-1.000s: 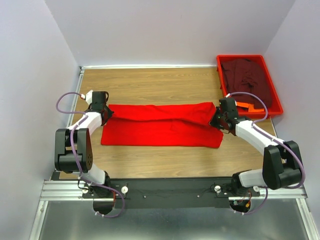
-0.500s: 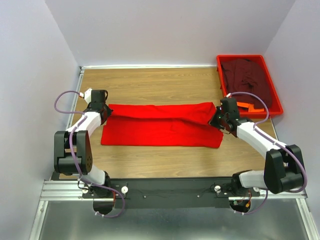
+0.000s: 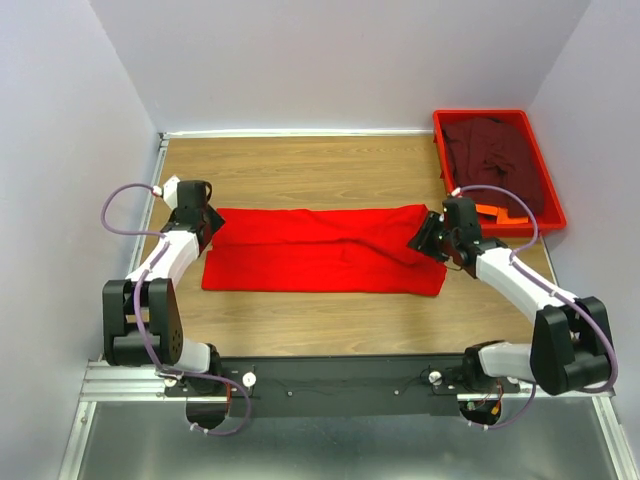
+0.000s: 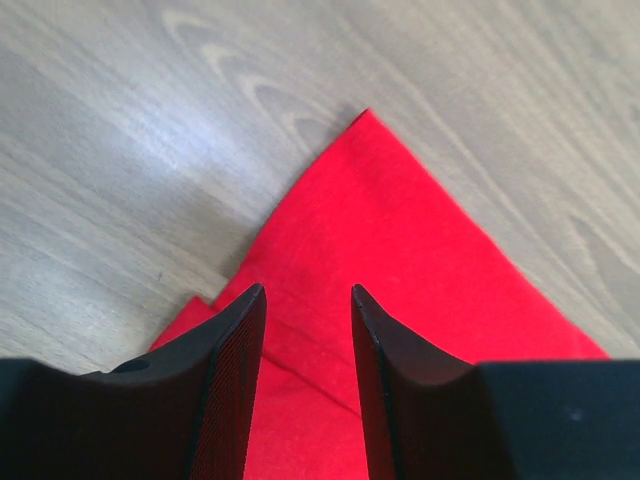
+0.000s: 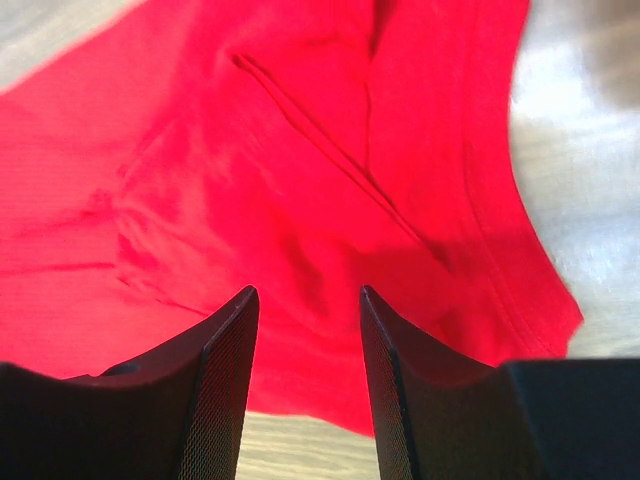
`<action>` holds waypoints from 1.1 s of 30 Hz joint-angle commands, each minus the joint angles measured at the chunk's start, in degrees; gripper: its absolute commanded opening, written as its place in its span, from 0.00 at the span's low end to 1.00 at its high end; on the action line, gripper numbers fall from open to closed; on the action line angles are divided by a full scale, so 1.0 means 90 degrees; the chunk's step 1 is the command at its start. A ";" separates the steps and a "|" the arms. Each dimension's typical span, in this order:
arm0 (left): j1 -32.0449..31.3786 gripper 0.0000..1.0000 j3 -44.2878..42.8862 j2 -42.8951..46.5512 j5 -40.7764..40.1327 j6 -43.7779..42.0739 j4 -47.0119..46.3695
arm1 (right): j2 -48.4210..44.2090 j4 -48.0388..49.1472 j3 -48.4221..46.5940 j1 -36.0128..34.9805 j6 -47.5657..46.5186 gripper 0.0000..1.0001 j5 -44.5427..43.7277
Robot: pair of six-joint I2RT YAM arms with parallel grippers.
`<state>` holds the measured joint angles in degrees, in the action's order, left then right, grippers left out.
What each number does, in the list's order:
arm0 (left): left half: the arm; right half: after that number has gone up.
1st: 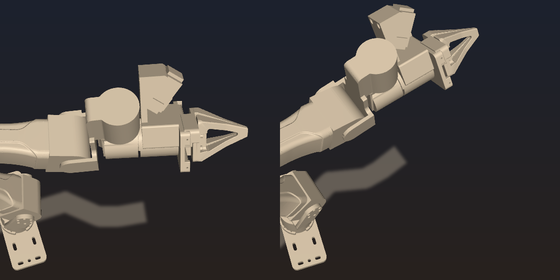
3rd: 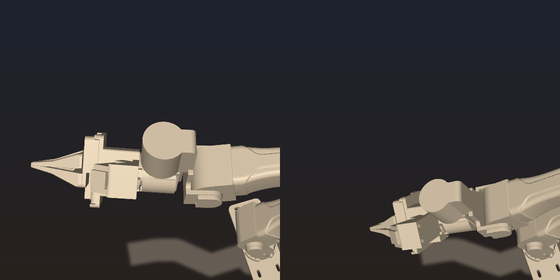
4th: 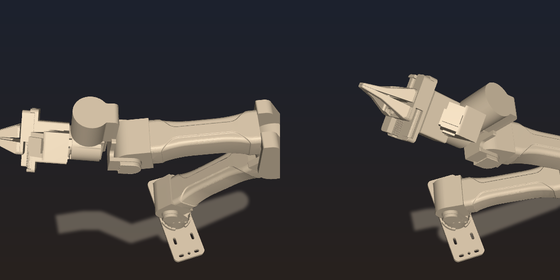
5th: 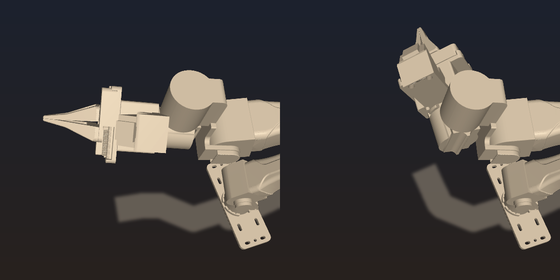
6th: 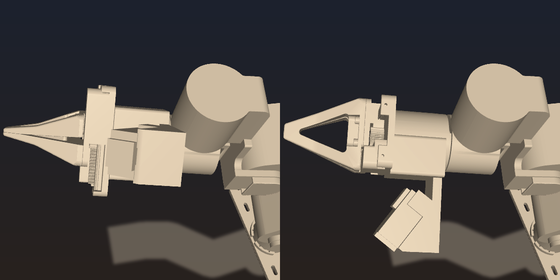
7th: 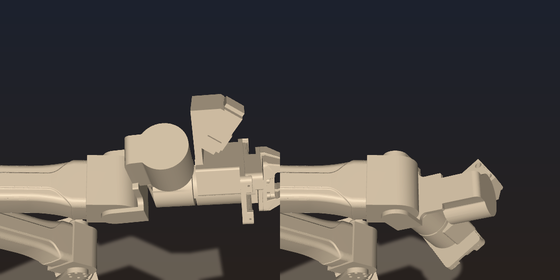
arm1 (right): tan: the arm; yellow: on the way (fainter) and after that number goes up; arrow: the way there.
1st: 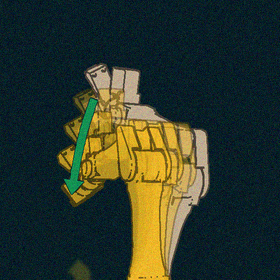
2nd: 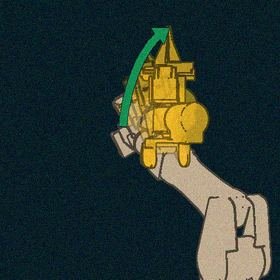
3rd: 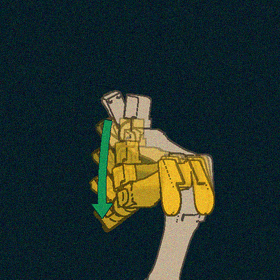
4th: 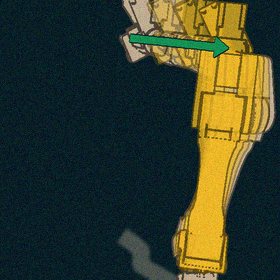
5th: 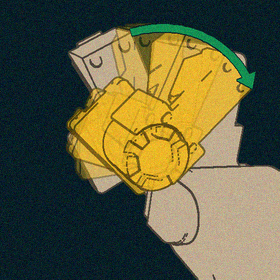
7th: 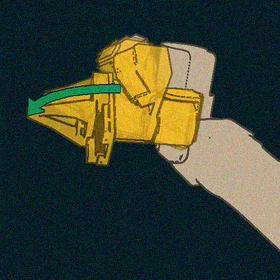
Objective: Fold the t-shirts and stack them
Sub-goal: Fold the tshirt
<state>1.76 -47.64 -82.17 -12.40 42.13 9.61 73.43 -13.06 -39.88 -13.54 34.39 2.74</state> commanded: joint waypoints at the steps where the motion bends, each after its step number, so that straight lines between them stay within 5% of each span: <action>1: -0.0010 0.48 -0.0351 0.0195 0.0206 -0.0325 -0.0012 | 0.0413 0.0064 -0.0694 0.0010 -0.0227 0.52 0.0076; 13: -0.1269 0.47 -0.1327 -0.0547 0.0586 -0.1262 -0.0013 | 0.2738 0.0650 -0.2199 -0.0185 -0.0520 0.49 -0.0501; 33: -0.1602 0.44 -0.1387 -0.0850 0.1144 -0.1478 -0.0042 | 0.3316 0.0992 -0.2366 -0.0488 -0.0579 0.47 -0.0715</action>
<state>-12.49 -58.72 -89.08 -3.40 29.85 9.30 101.32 -5.28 -59.44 -17.69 29.91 -1.76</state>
